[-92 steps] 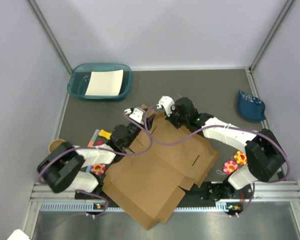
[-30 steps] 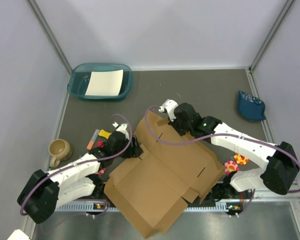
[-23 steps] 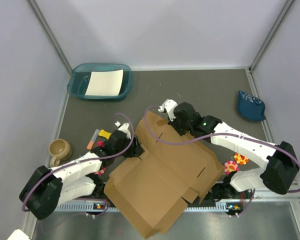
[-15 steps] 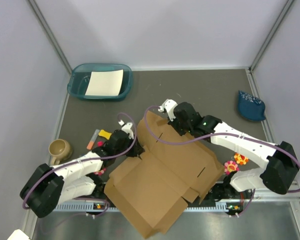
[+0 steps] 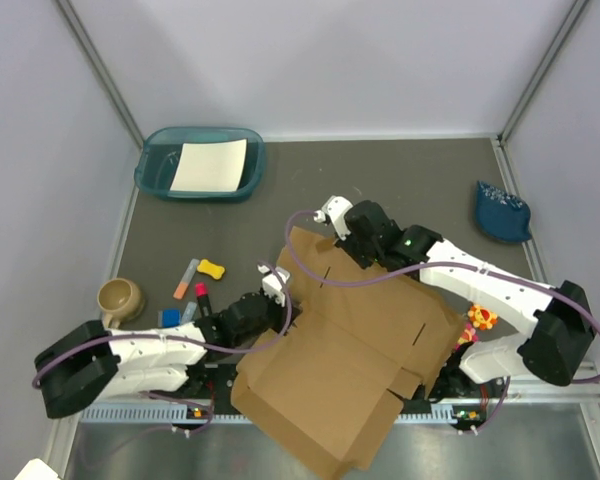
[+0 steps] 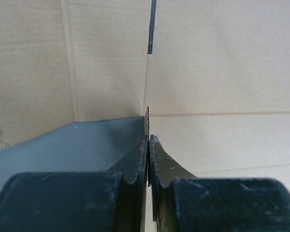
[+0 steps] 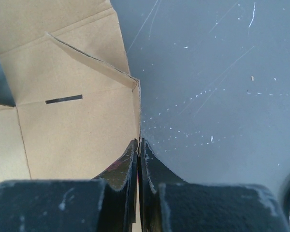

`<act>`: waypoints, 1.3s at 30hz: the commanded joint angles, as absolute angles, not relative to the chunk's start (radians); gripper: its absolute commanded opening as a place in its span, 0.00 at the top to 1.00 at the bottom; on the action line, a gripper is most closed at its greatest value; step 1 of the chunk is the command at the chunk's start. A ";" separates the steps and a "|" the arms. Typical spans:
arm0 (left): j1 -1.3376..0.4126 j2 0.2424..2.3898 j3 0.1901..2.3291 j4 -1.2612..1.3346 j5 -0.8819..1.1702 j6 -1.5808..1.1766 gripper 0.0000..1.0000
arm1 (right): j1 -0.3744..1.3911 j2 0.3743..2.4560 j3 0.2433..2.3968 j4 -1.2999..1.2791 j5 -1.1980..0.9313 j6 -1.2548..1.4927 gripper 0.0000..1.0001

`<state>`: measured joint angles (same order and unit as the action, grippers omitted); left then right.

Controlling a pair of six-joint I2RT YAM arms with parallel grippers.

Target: Fold the paper box

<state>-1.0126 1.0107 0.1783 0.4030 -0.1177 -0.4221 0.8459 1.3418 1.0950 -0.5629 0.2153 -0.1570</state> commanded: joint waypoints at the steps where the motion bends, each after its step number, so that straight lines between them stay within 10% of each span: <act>1: -1.081 1.126 0.201 0.643 -0.290 -0.364 0.93 | 0.861 1.351 1.158 -0.534 0.281 -0.161 1.00; 8: -1.132 1.237 0.307 0.603 -0.409 -0.331 0.60 | 0.865 1.358 1.149 -0.535 0.333 -0.167 1.00; 21: -1.111 0.755 0.362 0.374 -0.646 -0.261 0.09 | 0.865 1.312 1.140 -0.543 0.338 -0.167 1.00; 27: -0.811 0.886 0.417 0.288 -0.449 -0.452 0.09 | 0.865 1.310 1.132 -0.537 0.305 -0.156 1.00; 39: -0.684 1.207 0.325 0.952 -0.230 -0.267 0.09 | 0.867 1.273 1.118 -0.531 0.238 -0.173 1.00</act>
